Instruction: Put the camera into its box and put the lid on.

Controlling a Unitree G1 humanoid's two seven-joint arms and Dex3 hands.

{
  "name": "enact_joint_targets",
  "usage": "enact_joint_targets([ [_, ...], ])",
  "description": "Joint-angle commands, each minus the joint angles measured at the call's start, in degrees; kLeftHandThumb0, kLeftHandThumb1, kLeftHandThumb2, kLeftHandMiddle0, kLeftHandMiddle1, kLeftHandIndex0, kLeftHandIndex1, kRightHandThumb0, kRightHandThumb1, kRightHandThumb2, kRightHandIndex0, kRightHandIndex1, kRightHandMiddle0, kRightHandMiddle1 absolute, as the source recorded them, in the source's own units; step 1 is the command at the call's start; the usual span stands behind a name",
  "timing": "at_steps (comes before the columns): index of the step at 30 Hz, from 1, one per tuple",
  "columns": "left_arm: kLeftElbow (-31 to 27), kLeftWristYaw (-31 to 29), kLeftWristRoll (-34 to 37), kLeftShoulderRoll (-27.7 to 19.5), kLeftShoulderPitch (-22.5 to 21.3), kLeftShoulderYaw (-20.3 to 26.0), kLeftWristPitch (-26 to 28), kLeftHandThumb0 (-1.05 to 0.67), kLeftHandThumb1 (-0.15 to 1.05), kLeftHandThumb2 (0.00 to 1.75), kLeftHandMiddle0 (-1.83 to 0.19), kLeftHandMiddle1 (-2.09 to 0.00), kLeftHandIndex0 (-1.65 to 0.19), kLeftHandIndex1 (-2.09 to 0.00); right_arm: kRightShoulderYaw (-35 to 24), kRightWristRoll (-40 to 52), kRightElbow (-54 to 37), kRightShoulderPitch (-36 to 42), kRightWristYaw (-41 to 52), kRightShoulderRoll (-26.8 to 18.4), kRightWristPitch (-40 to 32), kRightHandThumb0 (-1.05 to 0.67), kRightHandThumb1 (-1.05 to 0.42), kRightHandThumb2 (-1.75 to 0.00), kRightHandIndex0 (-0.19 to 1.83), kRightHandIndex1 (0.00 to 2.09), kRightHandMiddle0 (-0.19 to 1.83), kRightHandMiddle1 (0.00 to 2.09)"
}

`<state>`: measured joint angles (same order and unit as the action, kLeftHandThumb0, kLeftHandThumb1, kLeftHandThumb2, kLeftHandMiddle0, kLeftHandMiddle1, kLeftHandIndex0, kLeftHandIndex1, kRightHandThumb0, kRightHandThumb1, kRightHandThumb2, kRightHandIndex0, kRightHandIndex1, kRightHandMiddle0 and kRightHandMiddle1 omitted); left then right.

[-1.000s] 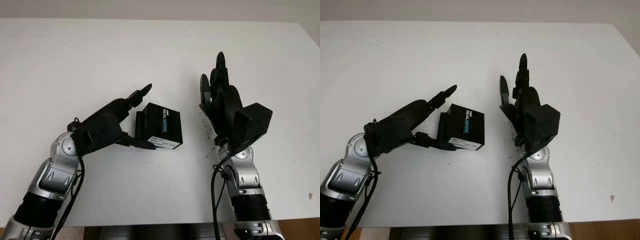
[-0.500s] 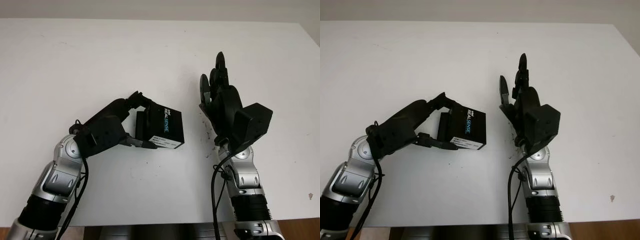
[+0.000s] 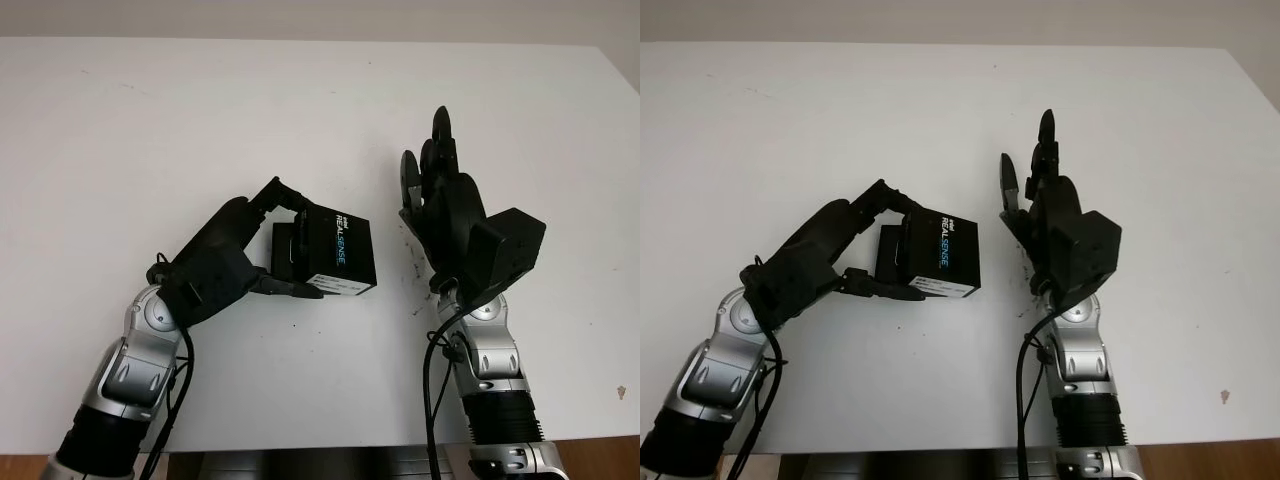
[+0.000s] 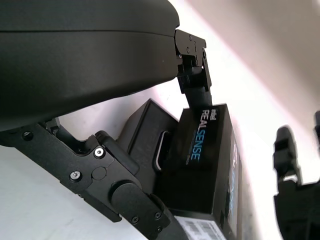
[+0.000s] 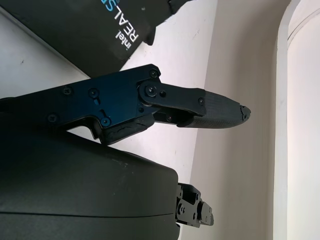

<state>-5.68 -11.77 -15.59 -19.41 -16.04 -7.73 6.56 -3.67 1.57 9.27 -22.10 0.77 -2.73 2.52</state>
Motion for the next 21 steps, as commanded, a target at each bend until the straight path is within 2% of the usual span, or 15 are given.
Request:
enact_joint_targets([
  [1,0.66,1.89,-0.05,0.72,0.4,1.36,-1.34,-0.34,1.04,0.09,-0.24,-0.09,-0.11,-1.61,-0.18,-0.06,0.11,0.72,0.07,-0.44,0.91,-0.69,-1.05,-0.54,-0.19,0.02,-0.18,0.05],
  [5,1.11,2.54,0.41,0.73,0.56,1.93,-1.87,-0.34,1.05,0.1,-0.26,-0.07,-0.07,-1.63,-0.48,0.43,0.31,0.89,0.39,-0.27,1.45,-0.68,-1.05,-0.53,-0.19,0.02,-0.17,0.05],
  [21,-0.55,0.88,2.15,-0.22,1.17,3.71,1.78,-0.39,1.05,0.1,-0.24,-0.05,-0.09,-1.71,-0.58,0.57,-0.18,1.06,0.69,-0.68,0.46,-0.7,-1.05,-0.51,-0.19,0.02,-0.18,0.05],
])
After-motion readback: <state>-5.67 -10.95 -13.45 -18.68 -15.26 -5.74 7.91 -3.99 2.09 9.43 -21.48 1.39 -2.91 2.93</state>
